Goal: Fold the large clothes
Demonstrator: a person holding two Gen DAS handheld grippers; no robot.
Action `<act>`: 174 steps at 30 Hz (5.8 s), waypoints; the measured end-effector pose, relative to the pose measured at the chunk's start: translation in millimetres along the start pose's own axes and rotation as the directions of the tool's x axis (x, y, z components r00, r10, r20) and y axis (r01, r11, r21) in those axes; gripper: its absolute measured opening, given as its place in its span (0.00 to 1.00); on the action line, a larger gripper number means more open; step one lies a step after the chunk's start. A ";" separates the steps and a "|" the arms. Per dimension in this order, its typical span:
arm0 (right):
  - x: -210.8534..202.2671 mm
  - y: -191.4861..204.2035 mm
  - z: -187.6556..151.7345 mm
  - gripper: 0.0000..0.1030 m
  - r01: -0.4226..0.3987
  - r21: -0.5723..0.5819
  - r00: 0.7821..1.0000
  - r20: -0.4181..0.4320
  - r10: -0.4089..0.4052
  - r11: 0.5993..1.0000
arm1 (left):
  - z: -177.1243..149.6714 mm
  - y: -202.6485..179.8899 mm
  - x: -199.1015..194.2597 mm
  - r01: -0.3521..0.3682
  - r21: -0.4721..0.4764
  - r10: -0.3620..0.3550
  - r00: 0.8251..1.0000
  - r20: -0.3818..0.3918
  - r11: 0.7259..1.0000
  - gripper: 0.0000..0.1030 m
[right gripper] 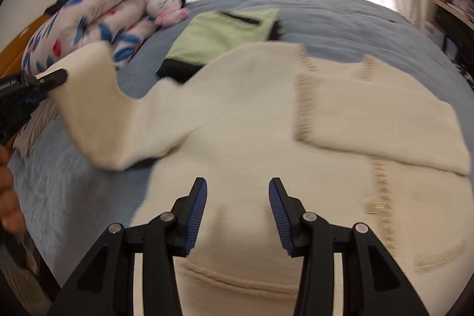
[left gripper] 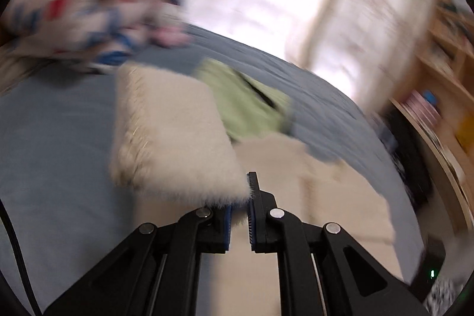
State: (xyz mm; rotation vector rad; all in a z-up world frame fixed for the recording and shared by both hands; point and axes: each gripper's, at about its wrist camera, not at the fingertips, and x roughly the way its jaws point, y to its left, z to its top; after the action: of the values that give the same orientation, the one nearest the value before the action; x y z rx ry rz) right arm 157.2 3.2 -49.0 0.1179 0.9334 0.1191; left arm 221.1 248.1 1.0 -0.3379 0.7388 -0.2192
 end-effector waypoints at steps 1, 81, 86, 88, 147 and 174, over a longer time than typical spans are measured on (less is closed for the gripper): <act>-5.2 -11.9 -0.3 0.42 0.017 0.015 1.000 0.009 -0.017 1.000 | -7.5 -20.4 13.3 0.024 0.027 -0.023 0.999 -0.036 0.999 0.07; 112.4 -245.6 87.3 0.47 0.028 0.191 0.993 -0.122 -0.005 0.981 | 15.7 41.8 229.1 -0.158 -0.038 0.134 0.925 -0.356 0.987 0.12; 96.7 -223.3 98.7 0.17 0.062 0.081 0.997 -0.059 -0.057 0.995 | 20.6 21.3 208.9 -0.206 0.029 0.207 0.950 -0.231 0.978 0.08; 82.2 -220.9 110.5 0.17 0.037 0.091 0.999 0.025 -0.040 0.995 | 24.0 21.3 199.5 -0.203 0.003 0.200 0.961 -0.191 0.979 0.08; 35.5 -203.0 48.1 0.32 0.117 0.175 0.993 -0.044 -0.111 0.978 | -49.9 -17.1 120.9 -0.242 0.057 0.249 0.942 -0.226 0.969 0.53; -177.7 -153.0 -38.7 0.44 0.112 0.112 0.976 0.176 -0.131 0.987 | -102.6 -77.4 -90.6 -0.252 0.133 0.264 0.961 -0.083 0.958 0.57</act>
State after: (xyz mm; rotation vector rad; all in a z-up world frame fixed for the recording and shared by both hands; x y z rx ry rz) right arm 29.1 -173.1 45.8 0.1630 0.7607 -0.0527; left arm 79.2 182.0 15.6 -0.1123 0.8567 -0.0330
